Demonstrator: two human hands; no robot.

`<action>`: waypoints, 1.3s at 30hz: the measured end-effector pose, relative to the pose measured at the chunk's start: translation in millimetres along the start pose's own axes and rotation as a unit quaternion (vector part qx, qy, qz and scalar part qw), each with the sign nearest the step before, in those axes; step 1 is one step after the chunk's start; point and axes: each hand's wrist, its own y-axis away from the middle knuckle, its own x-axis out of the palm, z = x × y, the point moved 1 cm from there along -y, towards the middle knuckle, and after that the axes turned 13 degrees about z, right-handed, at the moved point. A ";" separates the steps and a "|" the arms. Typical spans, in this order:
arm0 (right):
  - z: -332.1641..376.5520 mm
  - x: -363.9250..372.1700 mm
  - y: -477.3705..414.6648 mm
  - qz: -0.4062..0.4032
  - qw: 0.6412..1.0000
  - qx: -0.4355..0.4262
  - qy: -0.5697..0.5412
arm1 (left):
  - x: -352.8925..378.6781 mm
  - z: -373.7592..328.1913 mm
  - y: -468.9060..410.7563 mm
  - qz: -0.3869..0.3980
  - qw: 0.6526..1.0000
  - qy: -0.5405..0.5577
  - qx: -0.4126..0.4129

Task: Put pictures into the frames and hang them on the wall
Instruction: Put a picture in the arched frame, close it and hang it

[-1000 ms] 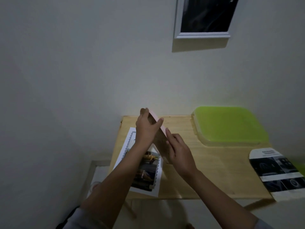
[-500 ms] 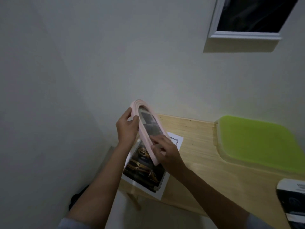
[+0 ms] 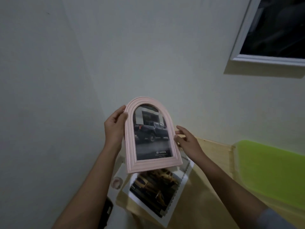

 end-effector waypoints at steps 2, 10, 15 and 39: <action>8.9 -4.8 -10.4 -0.015 0.999 -0.008 -0.042 | 2.3 -9.8 -20.0 0.013 1.000 0.014 0.007; 95.4 -35.6 -62.8 -0.111 0.980 -0.125 -0.107 | 25.7 -82.3 -129.6 0.105 0.989 0.075 0.073; 171.3 -55.0 -96.1 -0.220 0.942 -0.215 -0.134 | 41.1 -147.8 -190.0 0.159 0.971 0.120 0.135; 379.3 -169.0 -155.7 -0.353 0.828 -0.434 -0.050 | 107.1 -272.7 -306.4 0.275 0.904 0.074 0.319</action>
